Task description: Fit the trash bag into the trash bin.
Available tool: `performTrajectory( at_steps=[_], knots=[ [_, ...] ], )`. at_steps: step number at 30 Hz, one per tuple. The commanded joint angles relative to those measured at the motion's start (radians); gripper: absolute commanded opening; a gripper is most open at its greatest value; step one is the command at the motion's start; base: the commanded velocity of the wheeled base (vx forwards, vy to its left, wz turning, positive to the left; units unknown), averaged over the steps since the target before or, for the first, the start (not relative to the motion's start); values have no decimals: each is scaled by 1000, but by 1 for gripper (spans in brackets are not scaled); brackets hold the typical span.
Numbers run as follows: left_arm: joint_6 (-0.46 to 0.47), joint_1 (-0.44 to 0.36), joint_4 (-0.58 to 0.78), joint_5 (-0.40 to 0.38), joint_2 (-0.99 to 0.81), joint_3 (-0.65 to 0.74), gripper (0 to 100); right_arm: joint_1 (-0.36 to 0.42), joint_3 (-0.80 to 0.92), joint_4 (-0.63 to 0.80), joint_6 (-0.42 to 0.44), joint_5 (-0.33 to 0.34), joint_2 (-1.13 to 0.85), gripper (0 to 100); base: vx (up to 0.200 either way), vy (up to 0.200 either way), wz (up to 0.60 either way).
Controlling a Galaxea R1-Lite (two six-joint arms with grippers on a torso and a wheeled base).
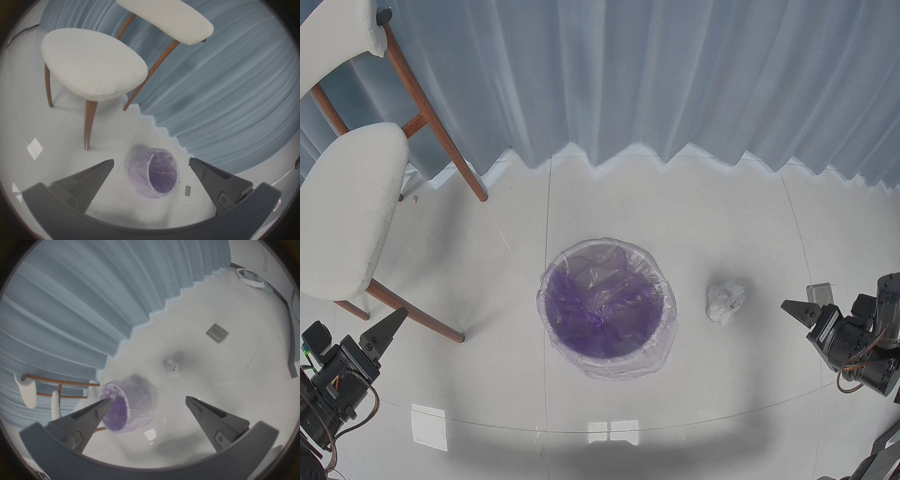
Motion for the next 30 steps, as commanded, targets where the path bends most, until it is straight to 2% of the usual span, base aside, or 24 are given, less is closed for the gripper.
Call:
performTrajectory(
  at_steps=[1, 5, 7, 9, 12, 14, 16, 17, 19, 21, 22, 26, 27, 28, 30],
  knots=[
    [87, -6, 6, 6, -28, 17, 100, -68, 212, -107, -193, 61, -10, 100, 0, 0, 0],
    [129, 7, 23, 18, -22, 17, 100, -166, 254, -187, -354, 176, 5, 100, 0, 0, 0],
    [130, 7, 25, 19, -26, 17, 100, -181, 234, -194, -428, 182, 47, 100, 0, 0, 0],
    [133, 7, 29, 27, -31, 17, 100, -183, 212, -199, -460, 182, 84, 100, 0, 0, 0],
    [187, 14, 46, 62, -51, 17, 100, -198, 152, -220, -457, 182, 139, 100, 0, 0, 0],
    [265, 37, 75, 117, -84, 17, 100, -206, 120, -234, -458, 182, 188, 100, 0, 0, 0],
    [351, 73, 123, 157, -127, 17, 100, -247, 94, -242, -471, 182, 251, 100, 0, 0, 0],
    [362, 79, 129, 160, -137, 17, 100, -253, 89, -243, -472, 182, 260, 100, 0, 0, 0],
    [440, 117, 194, 160, -287, 17, 100, -272, 59, -299, -487, 183, 329, 100, 0, 0, 0],
    [454, 117, 227, 156, -348, 17, 100, -272, 51, -323, -489, 183, 357, 100, 0, 0, 0],
    [498, 108, 345, 156, -496, 17, 100, -270, 37, -388, -492, 183, 421, 100, 0, 0, 0],
    [540, 117, 611, 154, -735, 16, 100, -267, 25, -486, -487, 183, 522, 100, 0, 0, 0],
    [540, 117, 622, 154, -744, 14, 100, -267, 23, -489, -487, 183, 525, 100, 0, 0, 0],
    [561, 117, 761, 154, -867, 8, 100, -267, 10, -516, -487, 183, 567, 100, 0, 0, 0],
    [601, 114, 870, 154, -979, 10, 100, -269, -7, -532, -487, 183, 588, 100, 0, 0, 0]
  ],
)
